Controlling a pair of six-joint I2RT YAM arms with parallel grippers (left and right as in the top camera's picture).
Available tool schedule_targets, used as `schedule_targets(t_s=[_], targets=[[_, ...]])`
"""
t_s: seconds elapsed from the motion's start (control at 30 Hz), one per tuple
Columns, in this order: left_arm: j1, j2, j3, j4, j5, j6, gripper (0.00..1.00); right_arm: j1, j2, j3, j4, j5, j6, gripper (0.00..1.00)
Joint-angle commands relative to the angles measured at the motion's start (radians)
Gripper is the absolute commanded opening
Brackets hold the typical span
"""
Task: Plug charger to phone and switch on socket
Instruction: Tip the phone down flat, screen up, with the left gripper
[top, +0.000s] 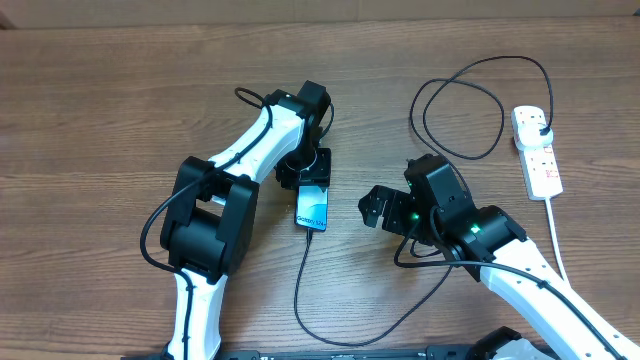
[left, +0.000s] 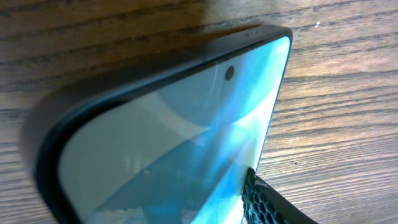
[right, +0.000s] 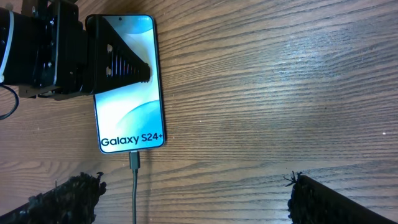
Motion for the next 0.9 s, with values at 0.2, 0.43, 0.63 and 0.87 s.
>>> schedule_targets(t_s=[0.2,0.43,0.63,0.87], targets=[[-0.007,-0.010,0.001,-0.004,0.001,0.000,0.59,-0.002,0.003,0.016,0.003,0.009,-0.007,1.00],[-0.007,-0.010,0.001,-0.005,0.001,0.001,0.56,-0.002,0.003,0.016,0.003,0.009,-0.007,1.00],[-0.006,-0.010,0.001,-0.005,-0.007,0.001,0.53,-0.002,0.003,0.016,0.003,0.009,-0.007,1.00],[0.062,-0.010,0.001,-0.006,-0.002,-0.013,0.59,-0.002,0.003,0.016,0.003,0.009,-0.007,1.00]])
